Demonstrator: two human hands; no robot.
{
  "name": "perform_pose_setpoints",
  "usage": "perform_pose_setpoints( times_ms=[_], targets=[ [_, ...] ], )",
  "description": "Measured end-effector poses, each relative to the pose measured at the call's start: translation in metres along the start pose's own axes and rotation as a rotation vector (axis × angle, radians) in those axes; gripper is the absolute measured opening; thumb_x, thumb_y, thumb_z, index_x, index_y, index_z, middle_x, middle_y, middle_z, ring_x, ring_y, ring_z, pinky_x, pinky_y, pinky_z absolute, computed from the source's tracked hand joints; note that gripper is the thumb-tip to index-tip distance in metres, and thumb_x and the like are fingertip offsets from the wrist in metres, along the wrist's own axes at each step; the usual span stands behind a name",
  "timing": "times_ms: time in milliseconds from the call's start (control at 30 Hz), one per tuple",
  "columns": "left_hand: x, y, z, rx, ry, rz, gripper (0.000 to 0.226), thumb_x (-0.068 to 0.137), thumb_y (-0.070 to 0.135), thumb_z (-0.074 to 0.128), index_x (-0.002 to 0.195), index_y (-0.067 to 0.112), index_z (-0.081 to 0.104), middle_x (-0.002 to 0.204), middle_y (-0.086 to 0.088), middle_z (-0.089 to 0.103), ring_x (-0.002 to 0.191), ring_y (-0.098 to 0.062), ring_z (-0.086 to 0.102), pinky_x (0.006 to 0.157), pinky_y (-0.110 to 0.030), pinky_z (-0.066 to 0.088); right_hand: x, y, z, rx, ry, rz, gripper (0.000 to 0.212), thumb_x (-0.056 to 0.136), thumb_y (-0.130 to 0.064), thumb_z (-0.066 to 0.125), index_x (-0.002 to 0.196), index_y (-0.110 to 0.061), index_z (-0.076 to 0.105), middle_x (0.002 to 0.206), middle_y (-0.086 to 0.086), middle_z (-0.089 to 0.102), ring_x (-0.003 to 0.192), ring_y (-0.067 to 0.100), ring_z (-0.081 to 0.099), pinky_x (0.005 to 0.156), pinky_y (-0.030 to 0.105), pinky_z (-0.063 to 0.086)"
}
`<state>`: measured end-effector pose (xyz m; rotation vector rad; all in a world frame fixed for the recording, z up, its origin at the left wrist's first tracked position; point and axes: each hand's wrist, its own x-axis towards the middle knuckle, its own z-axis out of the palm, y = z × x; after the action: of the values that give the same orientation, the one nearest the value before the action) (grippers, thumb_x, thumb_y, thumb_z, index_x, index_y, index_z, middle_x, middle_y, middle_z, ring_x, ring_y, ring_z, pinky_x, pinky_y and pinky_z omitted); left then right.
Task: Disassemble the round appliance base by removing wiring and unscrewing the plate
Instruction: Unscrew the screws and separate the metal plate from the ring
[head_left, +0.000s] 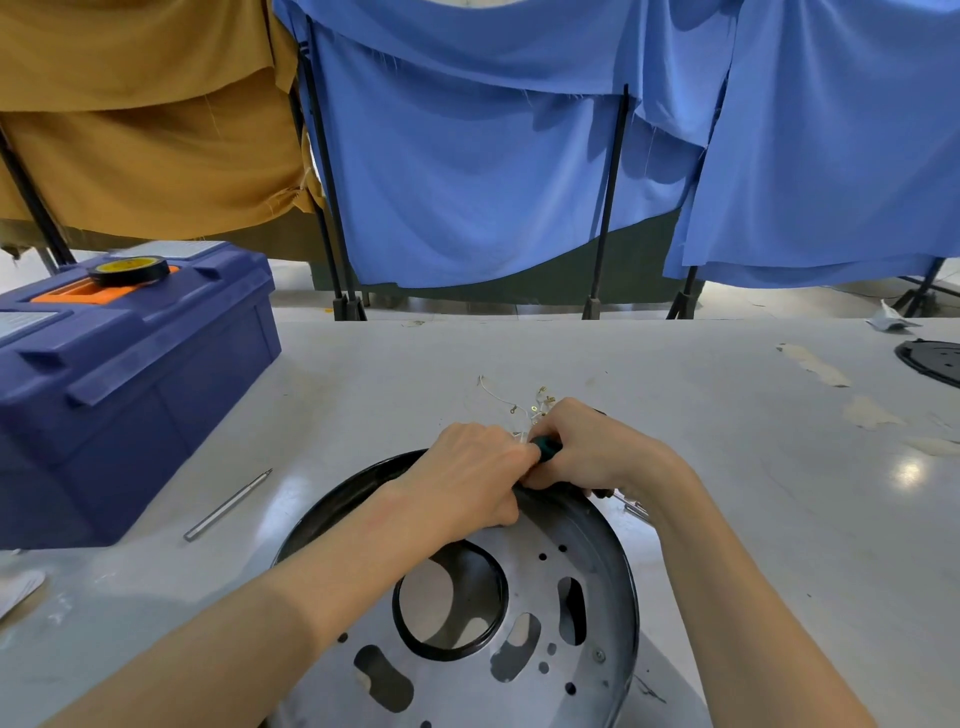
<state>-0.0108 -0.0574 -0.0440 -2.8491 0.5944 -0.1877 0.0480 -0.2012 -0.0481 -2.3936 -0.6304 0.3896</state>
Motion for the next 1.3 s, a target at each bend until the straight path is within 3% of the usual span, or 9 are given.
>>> perform_pose_setpoints(
  times_ms=[133,333,467,633,900,1033,1133,1200,1300],
  targets=[
    [-0.004,-0.004,0.002,-0.015,0.025,0.0,0.022,0.088,0.018,0.047,0.101,0.01,0.063,0.099,-0.007,0.06,0.08,-0.028,0.056,0.058,-0.033,0.03,0.001,0.001,0.0,0.002,-0.01,0.004,0.023,0.074,-0.013,0.073,0.074,0.005,0.059,0.054,0.01,0.045,0.036,0.017,0.039,0.037,0.023,0.033],
    [-0.005,-0.01,-0.012,-0.131,0.132,0.012,0.023,0.092,0.016,0.044,0.104,0.011,0.063,0.1,-0.003,0.059,0.082,-0.023,0.056,0.063,-0.033,0.04,-0.002,0.0,-0.001,-0.021,-0.023,-0.011,0.023,0.076,-0.019,0.075,0.063,-0.011,0.058,0.055,0.008,0.048,0.042,0.02,0.041,0.043,0.027,0.036],
    [-0.007,-0.026,-0.023,-0.493,0.28,-0.07,0.02,0.09,0.014,0.053,0.1,0.014,0.07,0.096,0.0,0.069,0.085,-0.016,0.062,0.079,-0.036,0.052,-0.015,-0.001,-0.018,0.139,0.055,-0.11,0.015,0.075,-0.028,0.08,0.076,-0.014,0.073,0.061,0.006,0.062,0.052,0.016,0.048,0.052,0.031,0.041],
    [-0.004,-0.023,-0.023,-0.978,0.355,-0.153,0.016,0.088,0.005,0.058,0.093,0.01,0.072,0.078,-0.004,0.073,0.07,-0.012,0.07,0.073,-0.028,0.059,-0.028,-0.007,-0.034,0.272,0.154,-0.242,0.009,0.076,-0.018,0.081,0.075,-0.012,0.074,0.055,-0.006,0.066,0.047,0.001,0.056,0.047,0.008,0.042],
    [0.002,-0.019,-0.009,-1.322,0.308,-0.216,0.013,0.089,0.003,0.063,0.099,0.002,0.071,0.079,-0.013,0.074,0.071,-0.019,0.073,0.069,-0.023,0.059,-0.028,-0.005,-0.036,0.231,0.108,-0.16,0.012,0.083,-0.013,0.074,0.075,-0.004,0.072,0.061,0.006,0.071,0.048,0.006,0.06,0.047,0.015,0.045],
    [0.004,-0.029,0.008,-0.937,0.264,-0.221,0.038,0.086,0.021,0.069,0.123,0.02,0.062,0.099,0.002,0.069,0.087,-0.01,0.066,0.086,-0.029,0.054,-0.03,0.012,-0.044,0.121,0.127,0.024,0.017,0.08,-0.01,0.073,0.072,0.004,0.069,0.059,0.011,0.07,0.046,0.011,0.06,0.044,0.015,0.043],
    [0.002,-0.043,0.018,-0.727,0.028,-0.207,0.044,0.088,0.03,0.067,0.13,0.025,0.056,0.117,0.003,0.063,0.106,-0.013,0.057,0.098,-0.033,0.045,-0.032,0.025,-0.043,-0.028,-0.037,0.264,0.015,0.076,-0.006,0.075,0.069,0.004,0.067,0.056,0.009,0.069,0.041,0.014,0.057,0.038,0.017,0.035],
    [0.002,-0.051,0.023,-0.682,-0.138,-0.212,0.034,0.088,0.032,0.066,0.12,0.023,0.064,0.113,-0.001,0.065,0.104,-0.019,0.059,0.095,-0.036,0.046,-0.029,0.03,-0.033,-0.135,-0.185,0.382,0.018,0.073,-0.003,0.076,0.061,0.0,0.062,0.052,0.008,0.067,0.039,0.014,0.055,0.038,0.016,0.032],
    [0.002,-0.054,0.029,-0.652,-0.191,-0.212,0.02,0.088,0.03,0.066,0.085,0.01,0.065,0.078,-0.007,0.062,0.075,-0.025,0.055,0.068,-0.034,0.042,-0.023,0.035,-0.023,-0.203,-0.22,0.453,0.031,0.069,0.003,0.075,0.053,-0.006,0.05,0.049,0.008,0.062,0.04,0.017,0.055,0.037,0.015,0.034]
  ],
)
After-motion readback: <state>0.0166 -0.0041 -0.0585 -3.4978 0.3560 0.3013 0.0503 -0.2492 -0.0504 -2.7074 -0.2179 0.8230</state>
